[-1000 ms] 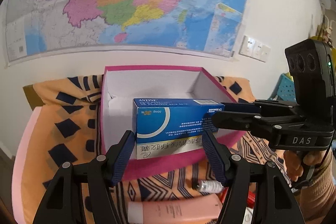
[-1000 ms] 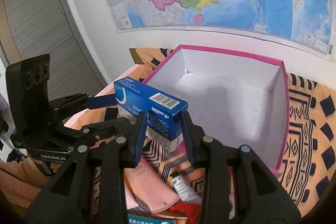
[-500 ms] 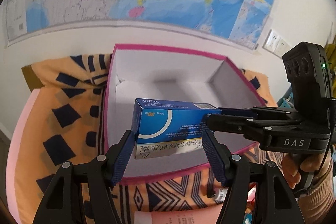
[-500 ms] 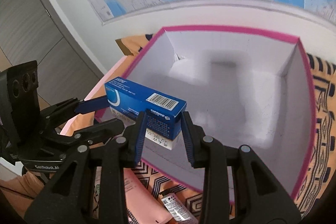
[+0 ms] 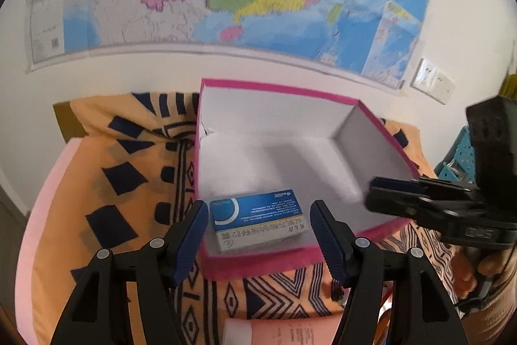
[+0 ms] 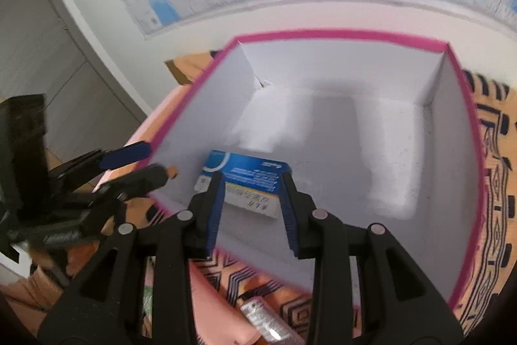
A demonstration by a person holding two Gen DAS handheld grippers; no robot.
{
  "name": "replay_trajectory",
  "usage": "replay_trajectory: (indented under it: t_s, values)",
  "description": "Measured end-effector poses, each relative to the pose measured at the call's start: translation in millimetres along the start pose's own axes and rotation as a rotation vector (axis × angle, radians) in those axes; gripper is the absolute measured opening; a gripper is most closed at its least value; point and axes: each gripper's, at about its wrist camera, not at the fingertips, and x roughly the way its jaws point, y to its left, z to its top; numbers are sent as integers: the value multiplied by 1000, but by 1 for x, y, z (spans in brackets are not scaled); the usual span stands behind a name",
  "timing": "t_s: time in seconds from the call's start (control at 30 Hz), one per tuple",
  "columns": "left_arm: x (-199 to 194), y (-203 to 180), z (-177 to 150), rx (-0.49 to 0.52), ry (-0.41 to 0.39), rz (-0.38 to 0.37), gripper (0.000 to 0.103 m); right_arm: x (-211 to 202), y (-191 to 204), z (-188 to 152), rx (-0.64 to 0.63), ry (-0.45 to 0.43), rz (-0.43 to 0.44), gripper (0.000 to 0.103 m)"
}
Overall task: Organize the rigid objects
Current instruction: 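Lower the blue box into the pink box and open the left gripper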
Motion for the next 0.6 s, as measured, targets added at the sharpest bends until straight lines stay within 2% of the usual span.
replay_trajectory:
  t_s: [0.13,0.3,0.47,0.6]
  values:
    - [-17,-2,-12,32,-40,-25,70,-29,16,-21,-43,-34,39,39]
    - [-20,-3,-35,71,-2,-10,72,-52,22,-55,-51,-24,65,44]
    - [-16,4,-61,54,58,-11,72,-54,15,-82,-8,35,25,44]
    - [-22,1,-77,51,81,-50,72,-66,4,-97,41,18,-6,44]
